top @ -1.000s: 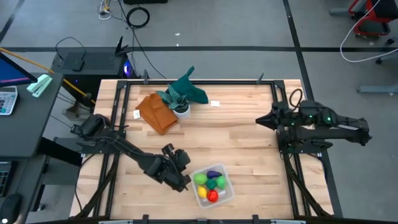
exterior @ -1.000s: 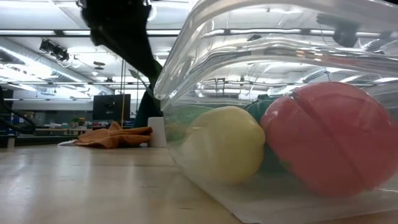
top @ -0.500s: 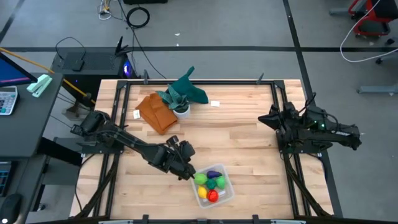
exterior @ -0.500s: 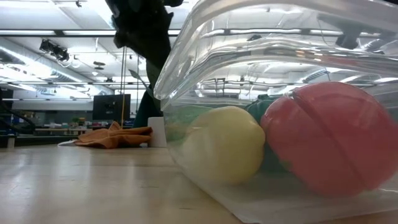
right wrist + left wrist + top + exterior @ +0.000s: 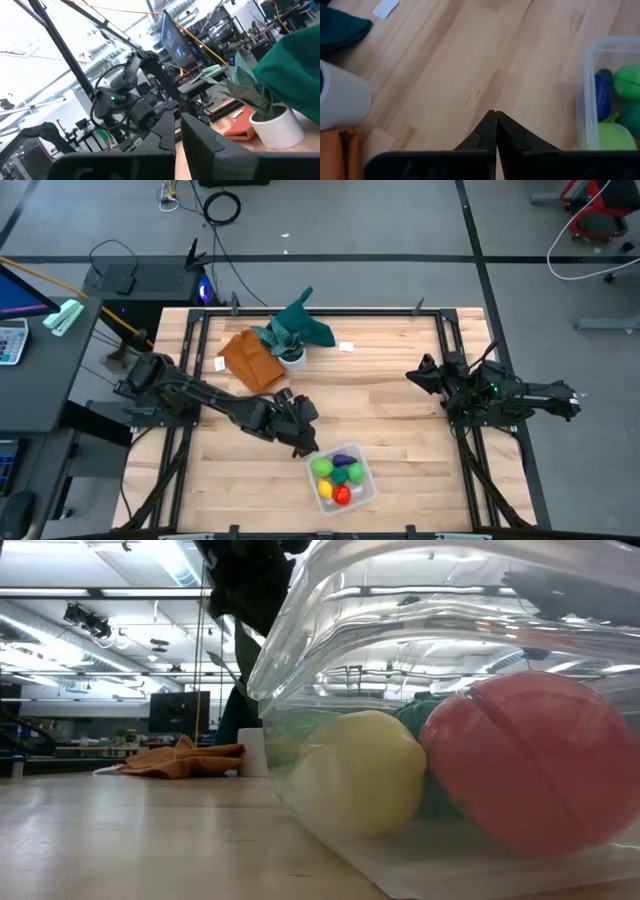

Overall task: Pick and placing Produce into tupperware
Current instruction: Return to Home Position

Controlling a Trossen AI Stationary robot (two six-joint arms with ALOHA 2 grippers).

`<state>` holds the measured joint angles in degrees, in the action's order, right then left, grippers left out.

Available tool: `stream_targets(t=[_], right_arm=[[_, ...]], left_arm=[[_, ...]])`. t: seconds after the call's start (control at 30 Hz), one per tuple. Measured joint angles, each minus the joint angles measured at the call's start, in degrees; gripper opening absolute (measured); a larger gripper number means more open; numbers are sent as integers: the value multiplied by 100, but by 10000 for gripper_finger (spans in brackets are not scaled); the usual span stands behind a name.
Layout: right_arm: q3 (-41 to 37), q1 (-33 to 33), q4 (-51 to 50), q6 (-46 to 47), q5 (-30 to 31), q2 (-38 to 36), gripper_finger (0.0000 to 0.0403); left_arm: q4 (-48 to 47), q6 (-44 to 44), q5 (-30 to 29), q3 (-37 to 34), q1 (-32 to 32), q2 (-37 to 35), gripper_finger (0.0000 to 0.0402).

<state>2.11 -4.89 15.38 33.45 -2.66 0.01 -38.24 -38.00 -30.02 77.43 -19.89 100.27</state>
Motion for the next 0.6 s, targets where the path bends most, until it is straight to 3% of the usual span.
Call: stream_targets(t=[0.2, 0.47, 0.6], right_arm=[[-64, 0, 96, -2, 1, 0, 0], [-64, 0, 40, 15, 0, 2, 0], [-64, 0, -70, 102, 2, 2, 0]], left_arm=[[462, 738, 128, -7, 180, -285, 7], [2326, 2103, 215, -4, 630, -839, 5], [3232, 2607, 884, -74, 897, -1049, 8]])
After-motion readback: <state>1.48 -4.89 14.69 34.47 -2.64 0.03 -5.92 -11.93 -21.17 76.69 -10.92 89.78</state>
